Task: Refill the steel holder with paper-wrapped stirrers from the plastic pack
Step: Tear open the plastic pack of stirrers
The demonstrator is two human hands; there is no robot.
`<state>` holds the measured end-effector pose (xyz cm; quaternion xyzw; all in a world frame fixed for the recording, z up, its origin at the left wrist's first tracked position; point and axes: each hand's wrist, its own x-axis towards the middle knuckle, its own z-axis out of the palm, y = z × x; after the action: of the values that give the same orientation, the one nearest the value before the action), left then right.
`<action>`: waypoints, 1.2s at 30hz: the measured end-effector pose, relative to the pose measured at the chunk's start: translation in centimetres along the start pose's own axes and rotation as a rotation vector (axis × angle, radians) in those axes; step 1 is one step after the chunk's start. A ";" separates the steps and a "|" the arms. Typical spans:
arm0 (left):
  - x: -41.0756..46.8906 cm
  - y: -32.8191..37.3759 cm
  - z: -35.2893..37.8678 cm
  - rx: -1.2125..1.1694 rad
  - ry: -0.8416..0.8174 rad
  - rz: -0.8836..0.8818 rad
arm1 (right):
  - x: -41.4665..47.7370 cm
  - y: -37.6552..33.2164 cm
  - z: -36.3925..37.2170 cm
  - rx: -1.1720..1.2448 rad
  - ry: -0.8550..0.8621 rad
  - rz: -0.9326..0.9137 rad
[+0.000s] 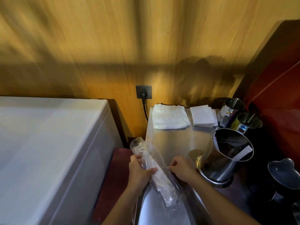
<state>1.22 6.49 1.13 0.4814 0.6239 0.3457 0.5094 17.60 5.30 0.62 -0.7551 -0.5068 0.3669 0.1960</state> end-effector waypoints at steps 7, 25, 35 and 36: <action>-0.3 -1.0 -0.1 -0.131 -0.015 0.015 | -1.1 -1.2 0.1 0.202 -0.153 -0.043; -2.1 0.3 1.5 0.101 -0.012 -0.094 | -2.2 -2.2 -0.5 0.219 0.037 -0.127; -3.2 0.8 1.3 0.471 0.131 0.252 | -2.4 -2.1 -2.2 0.042 0.009 -0.140; -3.4 0.7 1.5 0.561 0.152 0.311 | -2.4 -2.3 -2.3 0.028 0.014 -0.176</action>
<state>2.92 3.42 2.45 0.6652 0.6501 0.2689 0.2502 17.39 4.23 4.45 -0.7074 -0.5647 0.3498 0.2416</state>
